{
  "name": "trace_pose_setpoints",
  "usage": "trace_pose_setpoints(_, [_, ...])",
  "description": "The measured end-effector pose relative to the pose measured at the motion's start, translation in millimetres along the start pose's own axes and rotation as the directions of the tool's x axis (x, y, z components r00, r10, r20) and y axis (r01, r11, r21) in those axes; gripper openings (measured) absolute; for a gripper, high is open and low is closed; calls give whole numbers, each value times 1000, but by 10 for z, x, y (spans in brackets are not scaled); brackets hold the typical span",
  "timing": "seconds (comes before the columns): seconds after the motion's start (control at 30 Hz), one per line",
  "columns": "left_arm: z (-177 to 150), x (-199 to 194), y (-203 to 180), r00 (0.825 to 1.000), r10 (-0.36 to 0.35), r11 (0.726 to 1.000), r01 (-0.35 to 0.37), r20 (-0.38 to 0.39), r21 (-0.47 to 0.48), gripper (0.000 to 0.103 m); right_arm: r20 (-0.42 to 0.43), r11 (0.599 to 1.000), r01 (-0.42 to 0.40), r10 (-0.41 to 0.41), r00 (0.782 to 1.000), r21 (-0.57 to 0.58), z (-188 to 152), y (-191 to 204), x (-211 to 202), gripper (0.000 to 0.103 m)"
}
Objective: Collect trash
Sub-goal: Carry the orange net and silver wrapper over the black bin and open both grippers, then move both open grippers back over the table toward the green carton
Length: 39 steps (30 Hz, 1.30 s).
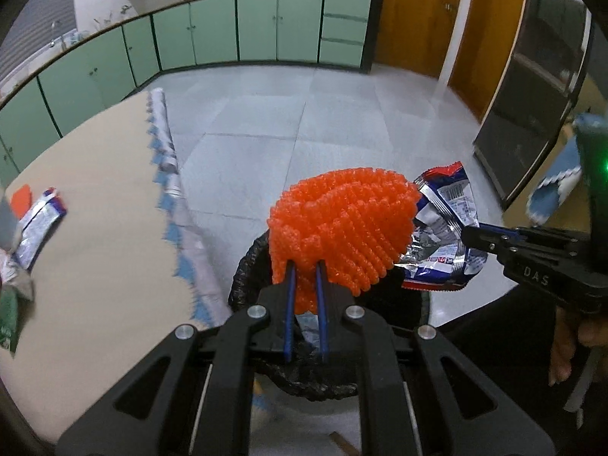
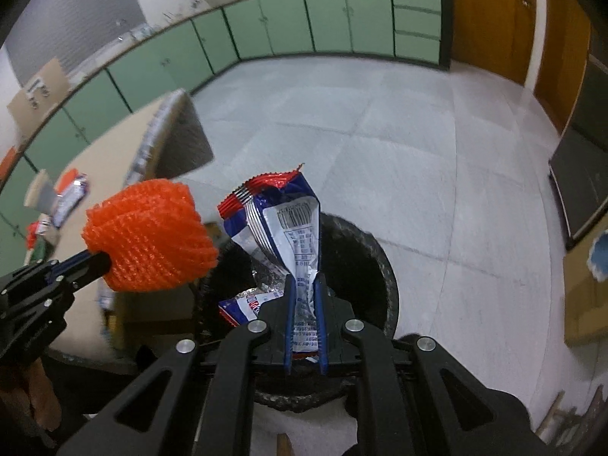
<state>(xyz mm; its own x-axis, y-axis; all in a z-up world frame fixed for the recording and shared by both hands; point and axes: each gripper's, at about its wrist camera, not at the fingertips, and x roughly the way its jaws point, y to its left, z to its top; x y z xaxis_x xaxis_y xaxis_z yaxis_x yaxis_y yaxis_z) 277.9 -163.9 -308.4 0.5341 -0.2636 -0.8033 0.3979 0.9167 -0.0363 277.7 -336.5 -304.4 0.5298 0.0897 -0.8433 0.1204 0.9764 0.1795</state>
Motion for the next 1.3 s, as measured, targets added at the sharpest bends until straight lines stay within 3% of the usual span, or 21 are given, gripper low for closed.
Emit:
trace_pose_setpoints(0.07, [0,233,-36,999,0,1000,0,-37,7,9,-22,1000,10,-10,1000,2,2,-34,149,11])
trace_pose_setpoints(0.13, [-2,417,-72,998,8,1000,-7,-64,16,10,-28,1000,17,-17,999,4,11,-69,277,18])
trace_pose_setpoints(0.17, [1,483,-73,997,13,1000,-12,-73,16,11,-30,1000,22,-22,999,1,19,-68,316,29])
trace_pose_setpoints(0.2, [1,529,-81,997,15,1000,-14,-77,14,12,-30,1000,25,-25,999,5,25,-82,335,32])
trace_pose_setpoints(0.4, [-12,678,-75,995,34,999,-34,-94,2,22,-43,1000,22,-22,999,5,21,-138,401,32])
trace_pose_setpoints(0.47, [-15,669,-40,995,33,999,-33,-92,-6,30,-36,1000,17,-17,999,8,18,-147,372,32])
trace_pose_setpoints(0.77, [-36,516,-54,998,39,999,-39,-57,-4,43,1,1000,10,-10,1000,5,14,-87,159,32])
trace_pose_setpoints(0.9, [0,212,55,998,58,998,-58,-1,-16,49,31,1000,7,-6,1000,-11,60,-8,-25,32])
trace_pose_setpoints(0.97, [-14,-57,191,995,85,996,-83,44,-42,57,47,1000,-3,4,999,-26,93,60,-122,32])
trace_pose_setpoints(1.13, [-183,-710,671,971,203,972,-184,126,-146,64,100,992,-68,79,992,-106,181,507,-389,32])
trace_pose_setpoints(1.3, [-503,-1320,1302,916,367,909,-315,165,-272,68,105,966,-141,167,980,-217,222,1109,-503,33])
